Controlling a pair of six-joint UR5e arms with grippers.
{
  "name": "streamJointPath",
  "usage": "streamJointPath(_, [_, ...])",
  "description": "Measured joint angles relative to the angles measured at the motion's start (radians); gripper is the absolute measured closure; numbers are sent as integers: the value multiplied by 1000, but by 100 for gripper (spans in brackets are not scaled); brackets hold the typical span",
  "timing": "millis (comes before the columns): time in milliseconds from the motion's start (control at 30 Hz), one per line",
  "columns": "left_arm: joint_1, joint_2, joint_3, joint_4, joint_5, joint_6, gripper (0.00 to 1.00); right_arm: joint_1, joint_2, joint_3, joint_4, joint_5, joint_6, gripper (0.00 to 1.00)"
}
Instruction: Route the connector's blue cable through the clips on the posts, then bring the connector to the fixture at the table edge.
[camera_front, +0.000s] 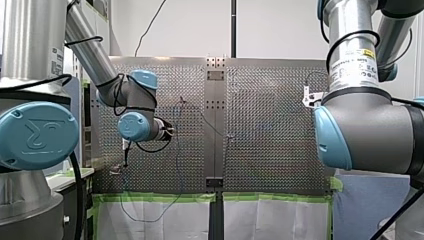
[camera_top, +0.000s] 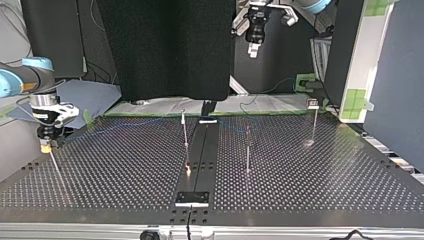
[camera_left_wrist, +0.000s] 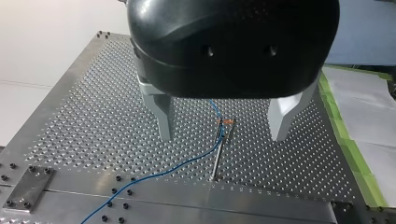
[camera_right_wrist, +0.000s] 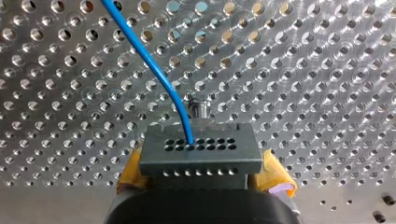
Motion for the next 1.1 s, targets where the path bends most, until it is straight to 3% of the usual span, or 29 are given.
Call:
streamJointPath(367, [0, 0, 0, -1, 0, 0, 0, 2, 1, 0, -1, 32, 1, 0])
streamJointPath(900, [0, 0, 0, -2, 0, 0, 0, 6, 1, 0, -4, 79, 19, 0])
streamJointPath(1100, [-1, 0, 0, -3, 0, 0, 0, 9, 1, 0, -1, 120, 20, 0])
